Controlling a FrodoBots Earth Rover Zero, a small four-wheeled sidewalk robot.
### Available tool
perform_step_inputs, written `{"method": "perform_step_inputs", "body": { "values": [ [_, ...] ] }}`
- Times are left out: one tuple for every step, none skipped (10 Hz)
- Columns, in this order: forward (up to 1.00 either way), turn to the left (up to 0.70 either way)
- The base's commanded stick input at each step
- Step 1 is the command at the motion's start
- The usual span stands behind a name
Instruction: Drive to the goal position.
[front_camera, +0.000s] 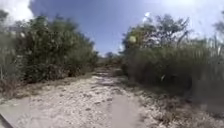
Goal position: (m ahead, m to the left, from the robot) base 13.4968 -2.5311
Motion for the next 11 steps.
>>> {"method": "perform_step_inputs", "body": {
  "values": [
    [0.7, 0.0],
    [0.7, 0.0],
    [0.7, 0.0],
    [0.7, 0.0],
    [0.7, 0.0],
    [0.7, 0.0],
    [0.7, 0.0],
    [0.7, 0.0],
    [0.7, 0.0],
    [0.7, 0.0],
    [0.7, 0.0]
  ]
}}
